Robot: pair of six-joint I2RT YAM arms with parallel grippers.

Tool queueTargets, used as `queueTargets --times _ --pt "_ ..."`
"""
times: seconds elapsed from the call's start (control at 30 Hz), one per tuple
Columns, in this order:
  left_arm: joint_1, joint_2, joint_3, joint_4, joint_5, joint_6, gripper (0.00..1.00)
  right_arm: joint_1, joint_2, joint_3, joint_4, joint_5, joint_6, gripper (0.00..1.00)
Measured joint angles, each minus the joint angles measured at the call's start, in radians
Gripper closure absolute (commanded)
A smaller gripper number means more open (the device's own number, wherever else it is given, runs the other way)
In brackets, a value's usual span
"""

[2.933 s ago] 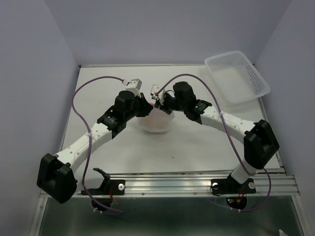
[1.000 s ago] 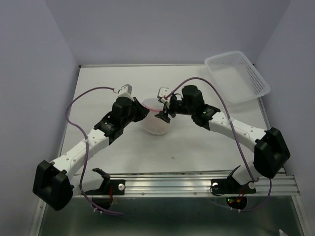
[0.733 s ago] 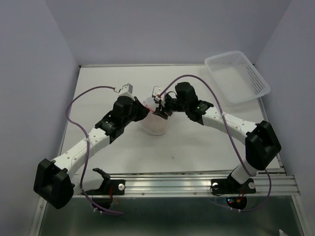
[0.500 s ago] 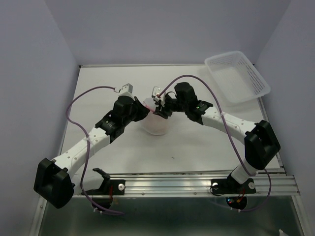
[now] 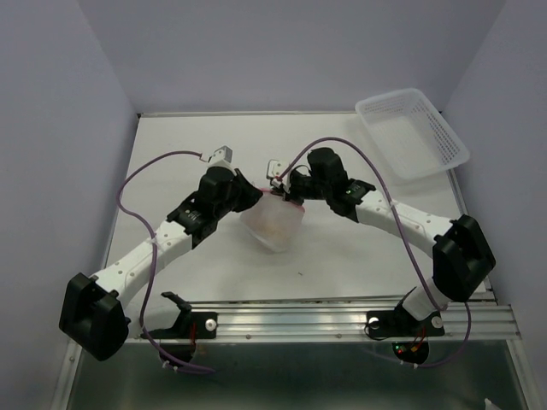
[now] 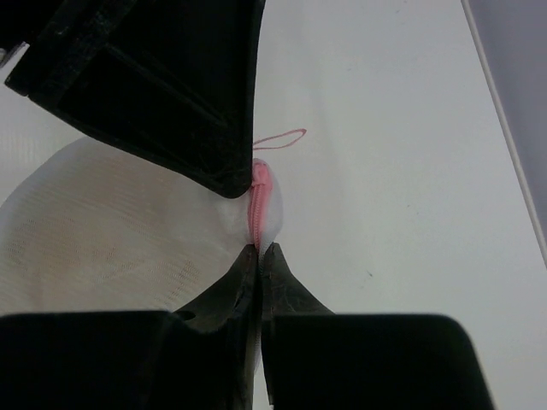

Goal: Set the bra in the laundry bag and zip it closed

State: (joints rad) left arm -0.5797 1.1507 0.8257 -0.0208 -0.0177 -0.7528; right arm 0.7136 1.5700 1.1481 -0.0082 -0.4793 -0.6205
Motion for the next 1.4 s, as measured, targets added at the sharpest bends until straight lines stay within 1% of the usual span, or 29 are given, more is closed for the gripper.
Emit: queueTargets --times 0.17,0.27,0.5,0.67,0.77,0.9,0.97,1.17,1.4 --pt "0.023 0.001 -0.002 -0.010 0.006 -0.017 1.00 0.001 -0.030 -0.019 -0.003 0.017 -0.040 0.99" --pt "0.066 -0.001 -0.026 -0.002 0.038 -0.030 1.00 0.001 -0.039 -0.029 0.003 0.023 -0.060 0.99" --pt "0.164 -0.007 -0.101 0.066 0.204 -0.051 1.00 0.016 -0.053 -0.069 0.021 0.020 -0.088 0.99" --pt "0.176 0.003 -0.123 0.122 0.283 -0.050 1.00 0.016 -0.102 -0.101 0.014 0.012 -0.095 0.98" --pt "0.180 0.013 -0.125 0.160 0.307 -0.041 1.00 0.013 -0.115 -0.102 0.014 0.015 -0.098 0.98" --pt "0.189 0.044 -0.120 0.209 0.333 -0.010 1.00 0.012 -0.114 -0.102 0.016 0.061 -0.110 0.98" --pt "0.190 0.082 -0.088 0.214 0.341 0.016 1.00 0.013 -0.110 -0.100 0.015 0.102 -0.129 0.97" --pt "0.193 0.249 0.094 0.235 0.364 0.098 1.00 -0.021 -0.084 -0.035 0.005 0.204 -0.220 0.96" --pt "0.196 0.395 0.307 0.256 0.387 0.182 1.00 -0.078 -0.039 0.076 -0.010 0.277 -0.304 0.88"
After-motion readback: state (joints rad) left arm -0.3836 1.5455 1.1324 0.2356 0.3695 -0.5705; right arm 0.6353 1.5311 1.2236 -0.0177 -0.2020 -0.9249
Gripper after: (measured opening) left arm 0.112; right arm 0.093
